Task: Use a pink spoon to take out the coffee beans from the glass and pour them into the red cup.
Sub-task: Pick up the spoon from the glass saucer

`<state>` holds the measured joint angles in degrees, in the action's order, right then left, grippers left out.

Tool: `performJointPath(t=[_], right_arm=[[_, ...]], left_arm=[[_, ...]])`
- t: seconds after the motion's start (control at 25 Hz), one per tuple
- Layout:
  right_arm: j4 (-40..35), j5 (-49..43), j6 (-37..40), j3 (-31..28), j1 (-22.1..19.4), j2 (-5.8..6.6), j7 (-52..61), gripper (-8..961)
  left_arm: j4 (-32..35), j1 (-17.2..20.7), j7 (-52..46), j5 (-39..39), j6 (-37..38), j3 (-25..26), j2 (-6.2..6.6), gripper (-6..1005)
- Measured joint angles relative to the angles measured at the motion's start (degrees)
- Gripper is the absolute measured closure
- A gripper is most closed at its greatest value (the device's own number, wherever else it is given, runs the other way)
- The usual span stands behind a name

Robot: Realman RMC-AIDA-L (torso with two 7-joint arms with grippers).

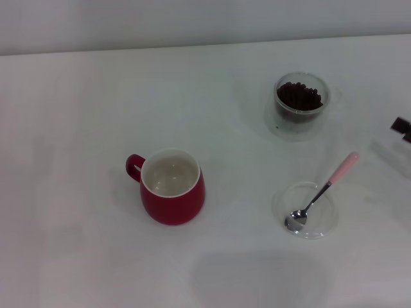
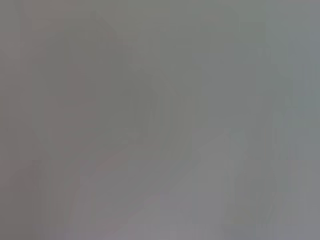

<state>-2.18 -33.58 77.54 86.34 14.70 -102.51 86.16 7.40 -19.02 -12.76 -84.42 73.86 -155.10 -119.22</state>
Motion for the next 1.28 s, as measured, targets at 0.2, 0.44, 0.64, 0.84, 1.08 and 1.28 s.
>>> performJointPath(t=[0.2,0.44,0.64,0.84,1.08,1.28], right_arm=[[0.2,-3.9,-1.91,0.48,1.91,-0.65,0.38,138],[0.47,-9.95,-4.85,0.71,5.15,-1.3,2.48,138],[0.5,-12.01,-5.05,0.73,5.96,-1.37,3.77,139],[0.34,-12.1,-5.06,0.72,5.64,-1.53,4.0,139],[0.44,-12.15,-4.85,0.74,5.51,-1.89,4.11,140],[0.31,-12.23,-5.39,2.29,6.01,-2.37,5.97,141]], left_arm=[[-0.11,-1.6,0.15,-0.03,-0.63,1.13,0.04,188],[-0.14,-1.86,2.29,0.38,-0.3,0.71,0.04,189],[0.04,-1.88,3.09,1.46,0.82,0.61,0.01,146],[-0.04,-2.1,3.11,1.56,0.96,0.58,-0.05,109],[-0.09,-2.61,3.14,1.55,0.79,0.58,-0.05,108],[0.01,-2.61,3.16,1.54,0.72,0.58,-0.05,108]])
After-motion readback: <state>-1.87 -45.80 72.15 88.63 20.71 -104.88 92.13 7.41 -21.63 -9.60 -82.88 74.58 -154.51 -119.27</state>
